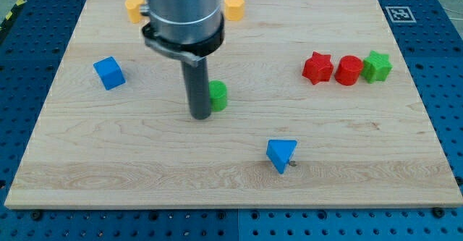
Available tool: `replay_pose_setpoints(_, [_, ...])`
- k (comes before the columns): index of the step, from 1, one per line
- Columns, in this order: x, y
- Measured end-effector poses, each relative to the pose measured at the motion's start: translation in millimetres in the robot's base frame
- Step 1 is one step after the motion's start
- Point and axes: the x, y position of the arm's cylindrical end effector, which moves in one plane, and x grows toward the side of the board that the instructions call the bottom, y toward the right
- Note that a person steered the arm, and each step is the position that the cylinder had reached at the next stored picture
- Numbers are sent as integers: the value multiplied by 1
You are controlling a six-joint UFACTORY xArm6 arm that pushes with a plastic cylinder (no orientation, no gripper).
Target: Push the green circle towards the red star
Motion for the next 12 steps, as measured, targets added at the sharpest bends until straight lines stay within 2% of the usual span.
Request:
replay_pose_setpoints(2, [-28,7])
replay_pose_setpoints(3, [-34,-9])
replay_pose_setpoints(4, [-42,18])
replay_pose_setpoints(7, [-42,78])
replay_pose_setpoints(12, [-45,86])
